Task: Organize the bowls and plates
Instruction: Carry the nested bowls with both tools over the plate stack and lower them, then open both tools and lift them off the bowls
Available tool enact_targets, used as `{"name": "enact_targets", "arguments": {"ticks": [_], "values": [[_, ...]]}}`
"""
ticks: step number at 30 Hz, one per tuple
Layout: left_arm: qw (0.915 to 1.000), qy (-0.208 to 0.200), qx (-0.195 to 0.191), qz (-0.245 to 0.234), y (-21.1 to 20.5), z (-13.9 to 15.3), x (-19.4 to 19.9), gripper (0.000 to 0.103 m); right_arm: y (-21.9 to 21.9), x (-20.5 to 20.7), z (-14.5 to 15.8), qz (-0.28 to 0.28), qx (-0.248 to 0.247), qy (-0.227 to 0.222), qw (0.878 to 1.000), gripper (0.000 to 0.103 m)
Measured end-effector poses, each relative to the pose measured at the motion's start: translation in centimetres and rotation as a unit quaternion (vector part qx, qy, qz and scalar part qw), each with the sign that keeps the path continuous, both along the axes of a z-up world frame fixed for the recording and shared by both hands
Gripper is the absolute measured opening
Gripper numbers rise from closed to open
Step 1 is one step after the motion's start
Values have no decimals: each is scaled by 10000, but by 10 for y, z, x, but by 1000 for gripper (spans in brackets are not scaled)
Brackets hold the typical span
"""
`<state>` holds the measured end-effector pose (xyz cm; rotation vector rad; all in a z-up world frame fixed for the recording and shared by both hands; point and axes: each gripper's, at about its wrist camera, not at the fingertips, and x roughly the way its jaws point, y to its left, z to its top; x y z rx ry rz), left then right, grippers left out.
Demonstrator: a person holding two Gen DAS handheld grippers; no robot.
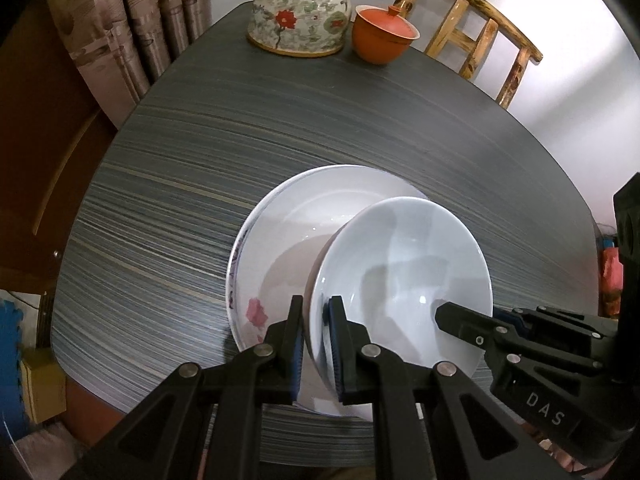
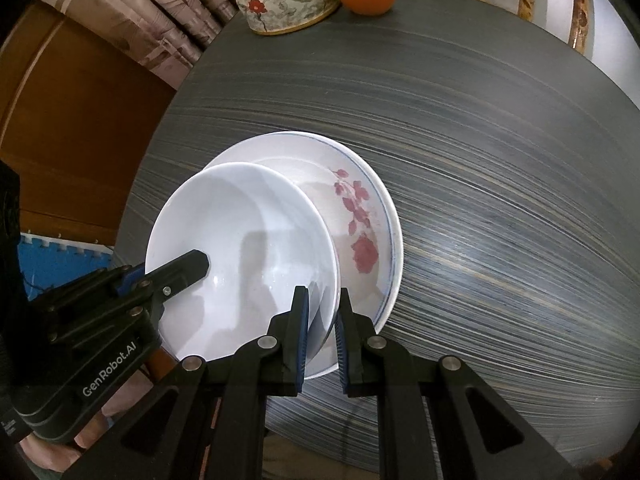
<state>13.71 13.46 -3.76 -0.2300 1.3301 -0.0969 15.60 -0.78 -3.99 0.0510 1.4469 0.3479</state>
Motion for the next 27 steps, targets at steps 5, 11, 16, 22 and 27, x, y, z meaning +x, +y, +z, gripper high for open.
{"name": "enact_targets", "arguments": {"ticks": [5, 11, 16, 22, 27], "values": [[10000, -7, -23, -14, 1, -1, 1, 12, -1, 0, -2, -13, -7, 37, 10000, 12], [10000, -39, -26, -15, 2, -2, 0, 12, 0, 0, -4, -46, -10, 33, 10000, 13], [10000, -91, 23, -28, 0, -1, -1, 12, -1, 0, -4, -66, 11, 26, 10000, 13], [9999, -159, 63, -14, -1, 1, -3, 12, -2, -1, -3, -62, 69, -21, 10000, 15], [9996, -215, 156, 10, -3, 3, -5, 14, -4, -2, -1, -74, 101, -67, 9999, 15]]}}
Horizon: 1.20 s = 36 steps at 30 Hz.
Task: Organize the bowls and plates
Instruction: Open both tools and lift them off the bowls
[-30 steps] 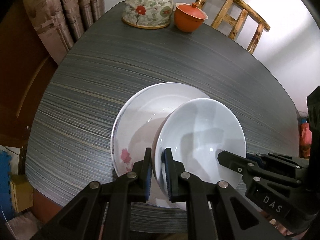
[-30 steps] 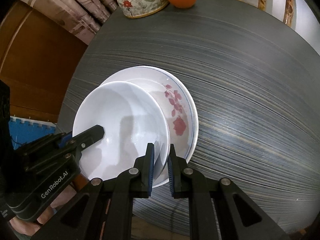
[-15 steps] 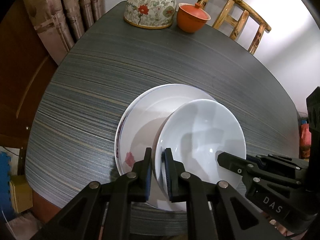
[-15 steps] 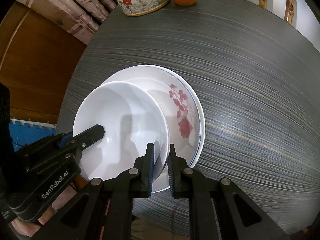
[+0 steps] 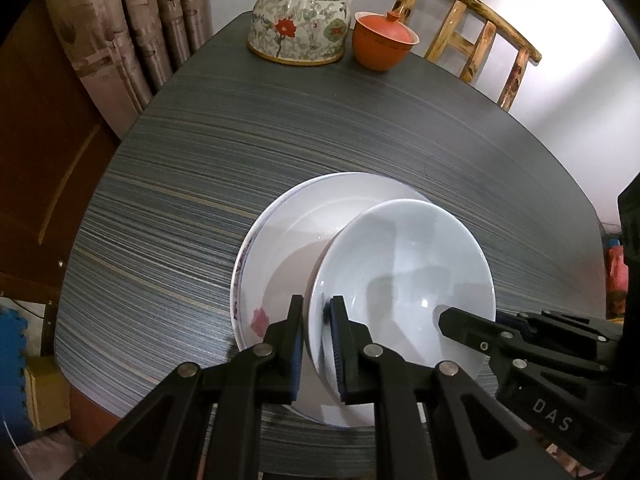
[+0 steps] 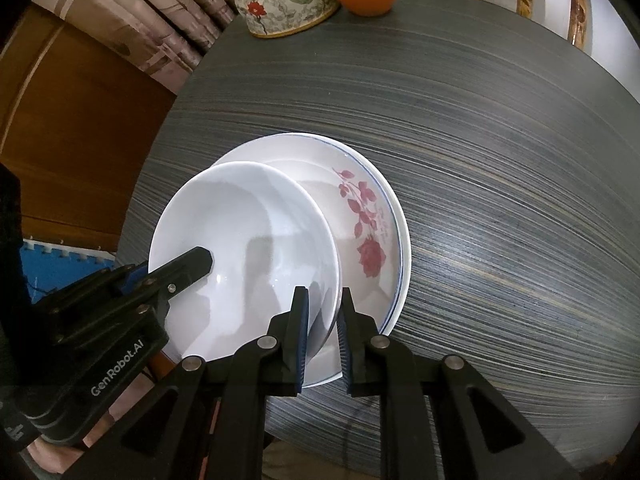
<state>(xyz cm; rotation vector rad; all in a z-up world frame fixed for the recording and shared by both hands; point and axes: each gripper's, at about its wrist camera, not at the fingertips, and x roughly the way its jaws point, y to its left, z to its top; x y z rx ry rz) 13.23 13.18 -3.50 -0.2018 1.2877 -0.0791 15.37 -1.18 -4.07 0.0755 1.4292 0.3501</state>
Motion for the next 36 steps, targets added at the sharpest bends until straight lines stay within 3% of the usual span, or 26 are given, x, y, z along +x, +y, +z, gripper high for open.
{"name": "enact_targets", "arguments": {"ticks": [8, 22, 28, 36], "values": [[9998, -125, 153, 1, -2, 1, -4, 15, -4, -5, 3, -32, 88, -75, 9999, 17], [9971, -508, 567, 67, -6, 14, -21, 17, -13, -26, 11, 80, -128, -685, 9975, 56], [9937, -769, 813, 46, -11, 25, -37, 18, -15, -43, 18, 134, -180, -1091, 9938, 65], [9864, -1127, 1182, 181, -13, 42, -62, 29, -23, -66, 27, 69, -193, -1599, 9869, 75]]}}
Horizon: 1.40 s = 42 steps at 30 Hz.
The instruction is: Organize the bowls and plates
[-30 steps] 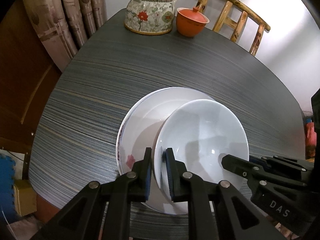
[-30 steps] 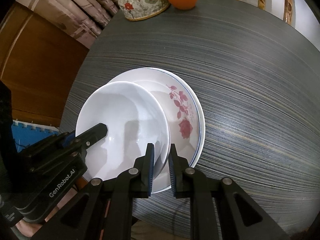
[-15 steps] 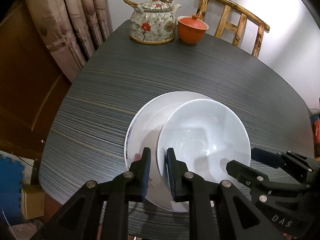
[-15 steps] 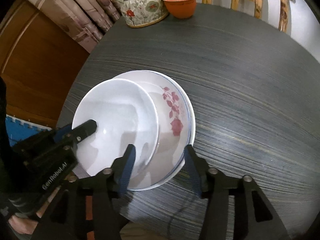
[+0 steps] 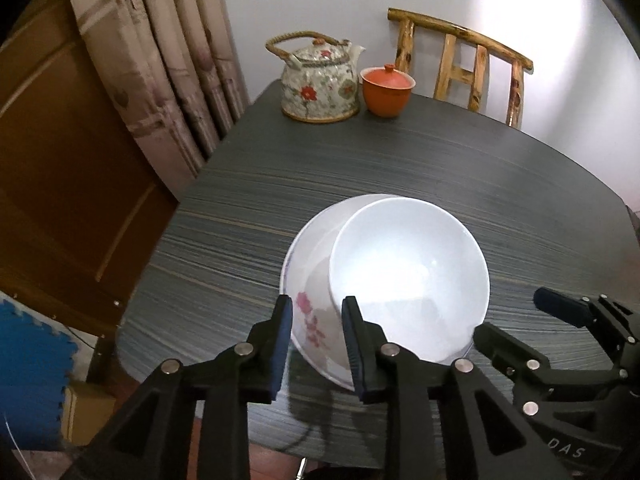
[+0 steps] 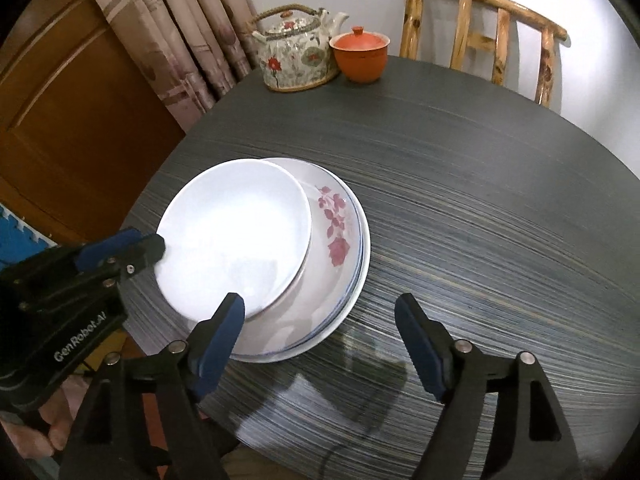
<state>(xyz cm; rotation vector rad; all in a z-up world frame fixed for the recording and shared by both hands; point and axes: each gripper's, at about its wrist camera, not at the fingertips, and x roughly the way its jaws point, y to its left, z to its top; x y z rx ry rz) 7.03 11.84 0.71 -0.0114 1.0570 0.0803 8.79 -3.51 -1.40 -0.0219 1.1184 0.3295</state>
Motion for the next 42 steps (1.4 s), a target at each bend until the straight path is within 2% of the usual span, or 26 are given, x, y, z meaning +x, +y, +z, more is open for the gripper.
{"name": "enact_targets", "arguments": {"ticks": [12, 42], "values": [[9999, -47, 85, 96, -8, -2, -34, 31, 0, -37, 6, 22, -187, -507, 9985, 83], [9998, -146, 112, 11, -19, -6, -45, 33, -9, -53, -7, -261, -169, -382, 9988, 89]]}}
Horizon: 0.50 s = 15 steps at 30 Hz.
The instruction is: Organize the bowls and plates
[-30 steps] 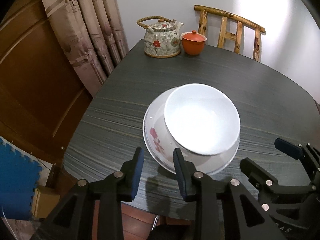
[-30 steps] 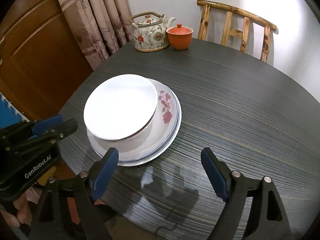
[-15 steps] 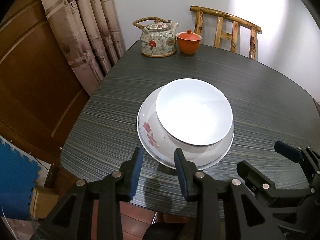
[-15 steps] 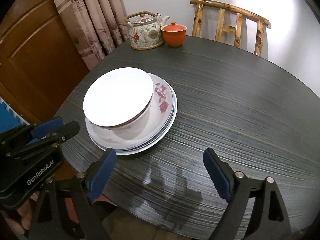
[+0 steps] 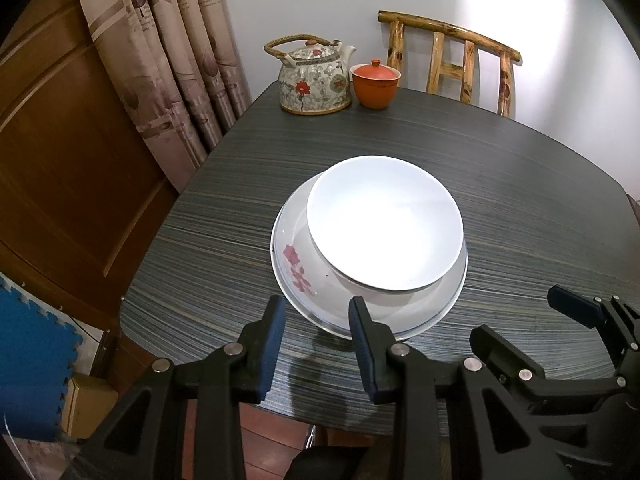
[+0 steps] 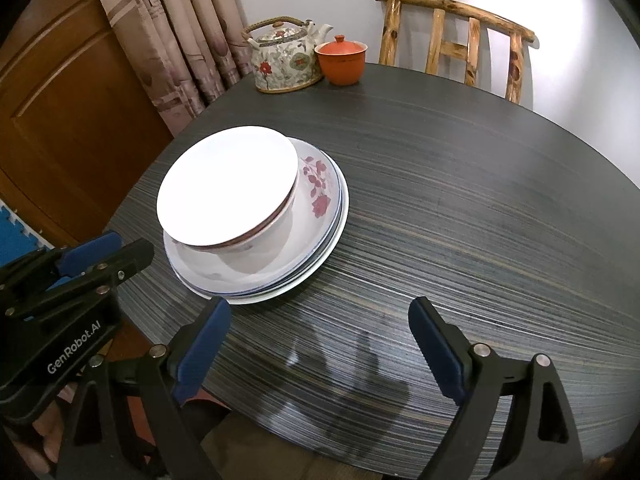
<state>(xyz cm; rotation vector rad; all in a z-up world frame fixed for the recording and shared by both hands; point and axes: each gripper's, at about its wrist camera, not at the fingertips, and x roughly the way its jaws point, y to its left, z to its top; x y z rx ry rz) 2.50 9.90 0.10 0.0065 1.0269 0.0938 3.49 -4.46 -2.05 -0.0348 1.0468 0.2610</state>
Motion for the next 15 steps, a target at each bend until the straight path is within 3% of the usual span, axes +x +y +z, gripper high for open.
{"name": "enact_targets", "arguments": {"ticks": [15], "values": [[10000, -15, 21, 3, 0, -2, -1, 33, -1, -1, -3, -29, -3, 34, 10000, 90]]}}
